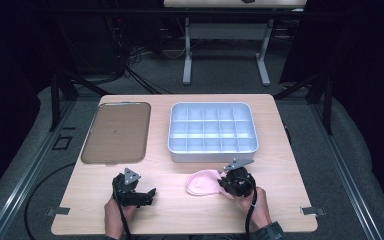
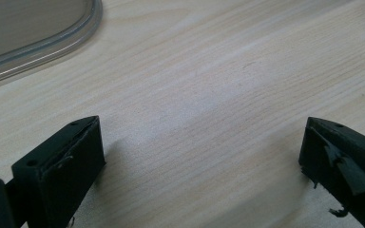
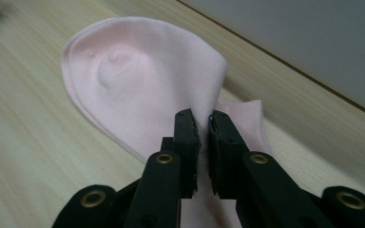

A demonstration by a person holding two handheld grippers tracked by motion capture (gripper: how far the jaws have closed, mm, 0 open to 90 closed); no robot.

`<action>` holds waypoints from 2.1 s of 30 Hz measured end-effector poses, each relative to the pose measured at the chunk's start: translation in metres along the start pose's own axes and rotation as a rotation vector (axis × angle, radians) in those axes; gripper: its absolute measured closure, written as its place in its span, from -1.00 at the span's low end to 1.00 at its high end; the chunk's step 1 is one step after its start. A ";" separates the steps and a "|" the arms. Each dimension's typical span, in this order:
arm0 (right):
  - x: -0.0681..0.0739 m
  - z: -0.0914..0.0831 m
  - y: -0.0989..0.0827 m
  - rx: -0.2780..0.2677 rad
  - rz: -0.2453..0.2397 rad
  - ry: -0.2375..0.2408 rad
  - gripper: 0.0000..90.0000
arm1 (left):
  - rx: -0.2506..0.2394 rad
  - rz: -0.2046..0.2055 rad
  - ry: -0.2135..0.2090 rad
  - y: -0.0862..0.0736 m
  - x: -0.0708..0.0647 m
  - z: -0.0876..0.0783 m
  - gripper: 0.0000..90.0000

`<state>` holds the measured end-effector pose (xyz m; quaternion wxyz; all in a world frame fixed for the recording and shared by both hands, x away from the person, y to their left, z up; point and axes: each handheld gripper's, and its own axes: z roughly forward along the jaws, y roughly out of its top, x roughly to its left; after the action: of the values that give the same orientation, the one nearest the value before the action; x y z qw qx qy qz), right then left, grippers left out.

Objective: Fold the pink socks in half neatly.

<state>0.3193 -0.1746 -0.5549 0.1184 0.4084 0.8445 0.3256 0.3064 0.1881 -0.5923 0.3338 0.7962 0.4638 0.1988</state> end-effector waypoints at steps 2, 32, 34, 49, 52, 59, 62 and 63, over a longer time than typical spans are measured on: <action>0.003 -0.006 0.001 -0.009 -0.005 0.014 0.84 | -0.001 0.000 -0.001 0.000 0.000 0.000 -0.98; 0.064 -0.026 -0.006 -0.014 -0.165 0.224 0.82 | -0.001 0.000 0.000 0.000 0.000 0.000 -0.98; 0.066 -0.021 -0.008 -0.002 -0.165 0.214 0.81 | -0.001 -0.001 0.000 0.000 0.000 0.000 -0.98; 0.071 0.000 -0.013 0.051 -0.168 0.075 0.03 | 0.000 0.000 0.000 0.000 0.000 0.000 -0.98; 0.066 -0.005 -0.015 0.022 -0.147 0.076 -0.24 | 0.000 0.001 0.000 0.000 0.000 0.000 -0.98; 0.043 -0.020 -0.024 -0.023 -0.051 0.010 -0.29 | -0.004 0.012 -0.004 0.000 -0.001 -0.001 -0.95; 0.032 -0.023 -0.029 -0.022 -0.014 -0.037 -0.22 | -0.003 0.010 -0.006 -0.001 0.000 -0.001 -0.95; 0.030 -0.024 -0.030 -0.017 -0.006 -0.046 -0.16 | -0.002 0.009 -0.008 -0.001 0.000 -0.001 -0.95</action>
<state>0.2710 -0.1762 -0.5539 0.1423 0.4125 0.8399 0.3227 0.3051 0.1887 -0.5918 0.3355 0.7988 0.4588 0.1974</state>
